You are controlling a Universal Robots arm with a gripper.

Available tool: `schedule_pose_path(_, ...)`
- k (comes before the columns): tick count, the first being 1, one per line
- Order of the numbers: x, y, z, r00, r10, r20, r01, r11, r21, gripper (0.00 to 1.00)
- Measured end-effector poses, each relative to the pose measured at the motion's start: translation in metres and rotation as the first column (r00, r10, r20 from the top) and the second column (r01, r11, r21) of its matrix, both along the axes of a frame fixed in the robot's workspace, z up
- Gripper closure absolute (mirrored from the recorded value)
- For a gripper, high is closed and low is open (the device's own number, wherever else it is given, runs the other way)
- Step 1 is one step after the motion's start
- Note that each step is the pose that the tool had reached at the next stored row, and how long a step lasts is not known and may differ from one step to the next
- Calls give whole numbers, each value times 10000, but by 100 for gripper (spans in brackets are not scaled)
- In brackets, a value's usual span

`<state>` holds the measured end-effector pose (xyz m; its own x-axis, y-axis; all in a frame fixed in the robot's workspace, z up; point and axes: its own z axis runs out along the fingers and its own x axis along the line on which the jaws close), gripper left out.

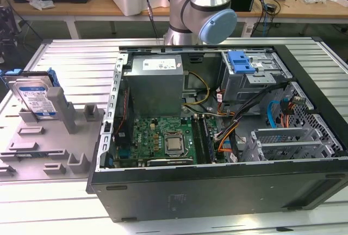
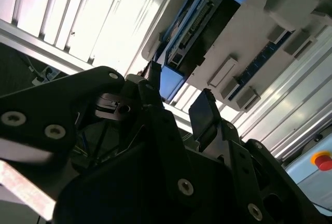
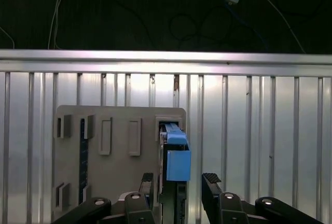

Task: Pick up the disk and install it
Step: 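Pick up the disk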

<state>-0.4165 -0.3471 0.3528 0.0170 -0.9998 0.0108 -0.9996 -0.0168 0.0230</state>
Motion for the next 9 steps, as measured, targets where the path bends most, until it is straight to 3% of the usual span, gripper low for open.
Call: schedule_pose_path(9, 0, 0, -86, 10000, 0, 25, 0, 10000, 0, 50)
